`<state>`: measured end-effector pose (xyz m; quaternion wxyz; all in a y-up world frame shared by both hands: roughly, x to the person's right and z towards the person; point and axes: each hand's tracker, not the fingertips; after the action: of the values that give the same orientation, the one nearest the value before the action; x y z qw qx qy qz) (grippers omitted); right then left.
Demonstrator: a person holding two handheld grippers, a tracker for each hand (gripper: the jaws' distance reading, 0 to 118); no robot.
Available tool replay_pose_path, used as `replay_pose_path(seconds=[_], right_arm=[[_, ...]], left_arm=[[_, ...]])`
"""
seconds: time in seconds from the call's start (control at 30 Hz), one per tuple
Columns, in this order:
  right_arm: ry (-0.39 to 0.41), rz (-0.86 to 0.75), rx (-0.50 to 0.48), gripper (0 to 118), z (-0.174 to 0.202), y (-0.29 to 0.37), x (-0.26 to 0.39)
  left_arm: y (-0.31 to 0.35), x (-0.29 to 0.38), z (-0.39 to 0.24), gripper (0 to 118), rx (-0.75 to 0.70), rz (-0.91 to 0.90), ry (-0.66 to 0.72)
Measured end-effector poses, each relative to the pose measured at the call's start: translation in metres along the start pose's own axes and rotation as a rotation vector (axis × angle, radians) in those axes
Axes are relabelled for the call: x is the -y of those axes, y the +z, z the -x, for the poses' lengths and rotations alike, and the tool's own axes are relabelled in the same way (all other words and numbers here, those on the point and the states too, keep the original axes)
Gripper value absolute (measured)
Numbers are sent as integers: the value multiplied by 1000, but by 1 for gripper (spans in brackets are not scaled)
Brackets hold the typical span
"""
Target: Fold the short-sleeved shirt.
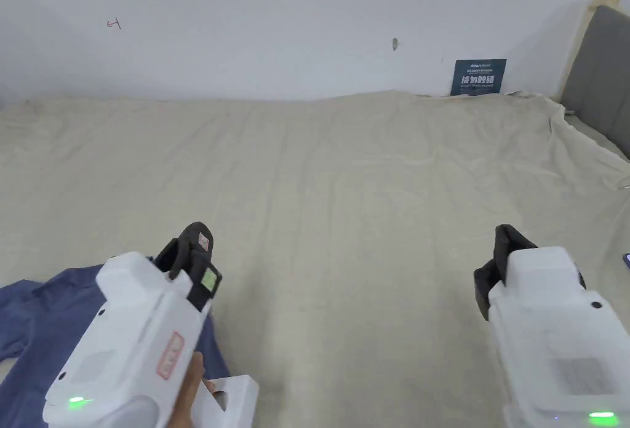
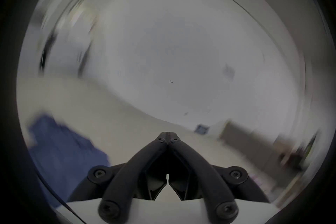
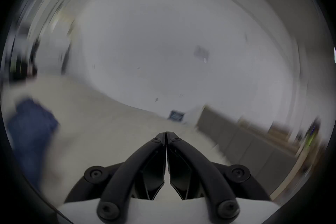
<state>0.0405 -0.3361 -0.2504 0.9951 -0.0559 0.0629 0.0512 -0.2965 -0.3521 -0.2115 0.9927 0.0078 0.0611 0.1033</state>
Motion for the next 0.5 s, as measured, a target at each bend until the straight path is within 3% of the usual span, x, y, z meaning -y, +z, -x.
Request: replay_pose_path(seconds=[0.07, 0.13, 0.5], right_arm=[[-98, 4, -20, 1, -8, -1, 3], [-136, 17, -28, 0, -9, 0, 3], [-95, 7, -13, 0, 4, 8, -6]], left_arm=[[0, 10, -17, 0, -31, -36, -204], [-1, 20, -27, 0, -62, -38, -326], [-3, 25, -18, 0, -71, -20, -251]])
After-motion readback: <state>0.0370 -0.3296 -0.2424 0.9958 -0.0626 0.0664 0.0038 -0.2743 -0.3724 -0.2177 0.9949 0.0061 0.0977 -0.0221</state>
